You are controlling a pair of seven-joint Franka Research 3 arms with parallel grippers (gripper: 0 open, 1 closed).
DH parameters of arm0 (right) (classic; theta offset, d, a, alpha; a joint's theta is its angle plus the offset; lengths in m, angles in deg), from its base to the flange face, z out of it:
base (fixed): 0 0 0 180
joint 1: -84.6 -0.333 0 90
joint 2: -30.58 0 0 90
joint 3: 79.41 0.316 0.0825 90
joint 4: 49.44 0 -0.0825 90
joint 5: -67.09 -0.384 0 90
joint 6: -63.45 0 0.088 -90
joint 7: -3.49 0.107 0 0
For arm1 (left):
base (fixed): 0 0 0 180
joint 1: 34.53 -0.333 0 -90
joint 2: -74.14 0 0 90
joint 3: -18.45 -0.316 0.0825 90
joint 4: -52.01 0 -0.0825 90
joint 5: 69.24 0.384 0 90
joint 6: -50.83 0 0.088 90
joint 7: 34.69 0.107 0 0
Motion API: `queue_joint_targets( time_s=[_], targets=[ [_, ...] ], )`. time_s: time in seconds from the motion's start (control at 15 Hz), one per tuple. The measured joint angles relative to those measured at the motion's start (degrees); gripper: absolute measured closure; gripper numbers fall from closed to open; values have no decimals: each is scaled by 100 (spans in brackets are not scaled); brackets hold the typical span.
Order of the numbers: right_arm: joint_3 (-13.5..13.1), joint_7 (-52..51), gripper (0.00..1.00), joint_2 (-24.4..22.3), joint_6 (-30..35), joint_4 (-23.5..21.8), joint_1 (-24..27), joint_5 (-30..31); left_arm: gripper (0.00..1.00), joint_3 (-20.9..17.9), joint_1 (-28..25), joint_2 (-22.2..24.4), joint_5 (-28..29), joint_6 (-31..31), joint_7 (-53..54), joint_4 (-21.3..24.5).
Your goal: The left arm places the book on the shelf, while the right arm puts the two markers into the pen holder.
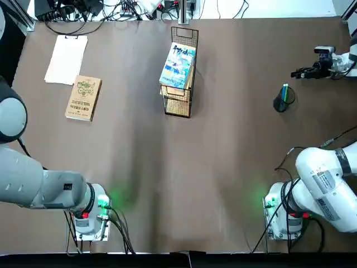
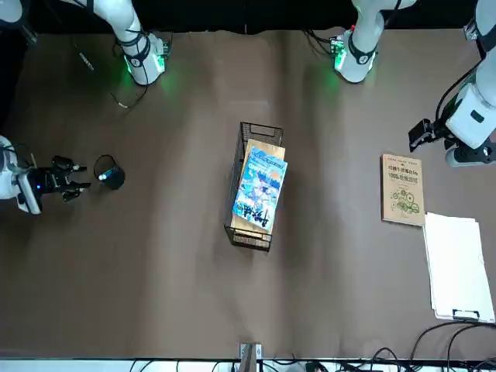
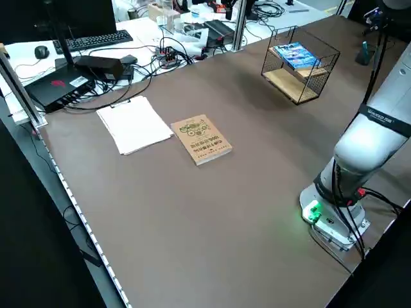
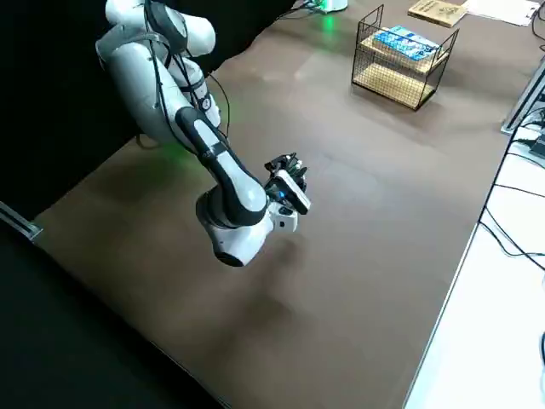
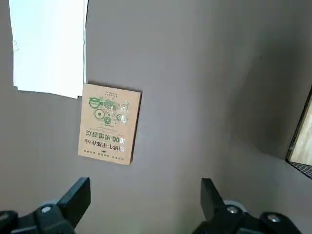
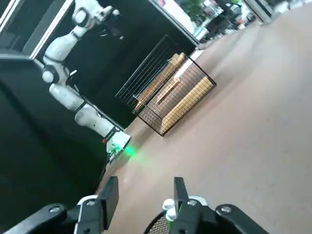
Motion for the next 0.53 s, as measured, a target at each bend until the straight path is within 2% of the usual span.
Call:
queue_joint_targets(
  time_s=[0.27, 0.53],
  targets=[
    [81, 1464, 47, -417, 13, 208, -74, 91, 0, 2, 0, 0, 0, 0, 0, 0],
    [110, 2684, 47, -876, 37, 479, -439, 942, 0, 4, 0, 0, 0, 0, 0, 0]
  ],
)
